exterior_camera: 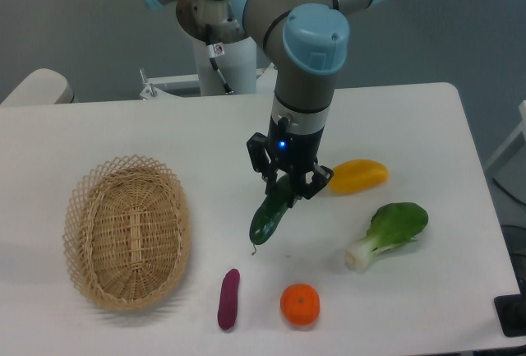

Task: Pick up the cucumber from the table
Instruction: 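Lift the gripped cucumber up off the table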

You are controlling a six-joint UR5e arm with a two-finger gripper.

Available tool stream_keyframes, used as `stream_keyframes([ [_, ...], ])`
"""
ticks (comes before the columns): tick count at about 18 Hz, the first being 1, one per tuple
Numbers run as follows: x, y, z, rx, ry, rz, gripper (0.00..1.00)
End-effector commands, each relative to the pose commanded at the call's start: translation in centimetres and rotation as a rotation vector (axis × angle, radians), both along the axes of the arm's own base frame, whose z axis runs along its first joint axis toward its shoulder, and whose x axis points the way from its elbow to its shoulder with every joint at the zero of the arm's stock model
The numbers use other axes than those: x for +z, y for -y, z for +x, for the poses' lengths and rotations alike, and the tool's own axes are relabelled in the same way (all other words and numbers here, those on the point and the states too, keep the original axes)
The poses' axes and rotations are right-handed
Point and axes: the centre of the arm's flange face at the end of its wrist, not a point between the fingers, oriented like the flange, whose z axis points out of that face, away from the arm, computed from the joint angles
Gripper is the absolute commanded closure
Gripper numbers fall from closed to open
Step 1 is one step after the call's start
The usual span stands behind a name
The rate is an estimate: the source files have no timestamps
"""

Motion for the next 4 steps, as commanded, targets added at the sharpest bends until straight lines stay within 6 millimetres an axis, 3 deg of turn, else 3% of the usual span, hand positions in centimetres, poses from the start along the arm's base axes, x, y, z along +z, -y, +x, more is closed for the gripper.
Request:
stream_keyframes([
  [4, 0.0, -0.12, 0.15, -0.003, 0.0, 0.0, 0.72],
])
